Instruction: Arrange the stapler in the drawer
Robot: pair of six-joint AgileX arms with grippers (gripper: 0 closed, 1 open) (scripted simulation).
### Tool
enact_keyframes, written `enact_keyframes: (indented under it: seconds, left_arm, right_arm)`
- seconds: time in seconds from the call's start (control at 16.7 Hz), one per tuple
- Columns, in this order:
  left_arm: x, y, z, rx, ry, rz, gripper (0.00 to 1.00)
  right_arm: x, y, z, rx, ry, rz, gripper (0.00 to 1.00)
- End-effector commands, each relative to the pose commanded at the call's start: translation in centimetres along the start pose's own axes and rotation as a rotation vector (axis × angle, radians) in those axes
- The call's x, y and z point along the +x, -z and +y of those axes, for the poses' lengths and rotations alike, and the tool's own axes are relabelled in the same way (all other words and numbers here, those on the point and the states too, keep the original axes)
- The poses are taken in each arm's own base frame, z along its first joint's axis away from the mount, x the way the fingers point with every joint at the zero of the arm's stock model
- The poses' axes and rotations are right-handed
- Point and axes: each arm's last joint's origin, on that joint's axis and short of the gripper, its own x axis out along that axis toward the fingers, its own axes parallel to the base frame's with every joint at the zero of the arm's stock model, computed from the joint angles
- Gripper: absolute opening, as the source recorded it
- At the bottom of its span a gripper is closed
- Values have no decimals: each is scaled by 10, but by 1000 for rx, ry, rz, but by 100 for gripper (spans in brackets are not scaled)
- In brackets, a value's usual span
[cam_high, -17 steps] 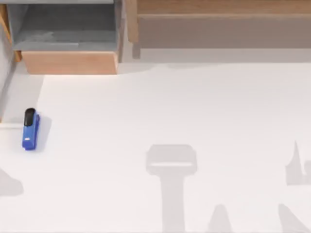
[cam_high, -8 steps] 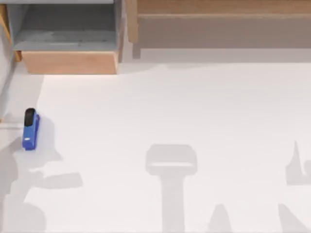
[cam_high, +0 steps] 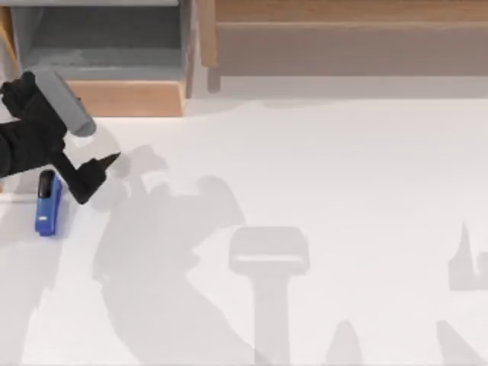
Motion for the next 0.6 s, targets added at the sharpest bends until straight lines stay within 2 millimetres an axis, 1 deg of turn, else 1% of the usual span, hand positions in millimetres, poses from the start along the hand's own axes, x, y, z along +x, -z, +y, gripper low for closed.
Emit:
enact_keyframes:
  seconds: [0.12,0.18,0.3,0.42,0.6]
  left_arm:
    - [19,-19,-3,-199,95,157,100]
    - [26,-27,-3,-294,126,247,100]
    - [32,-40,-2,-473,152,438,100]
    - [31,-49,2,-634,136,626,100]
    - [20,-57,14,-837,50,858,100]
  right_arm:
    - [0,0,0,0,0,0,100]
    - [0,0,0,0,0,0,100]
    - [0,0,0,0,0,0,100]
    - [0,0,0,0,0,0,100]
    - [0,0,0,0,0,0,100]
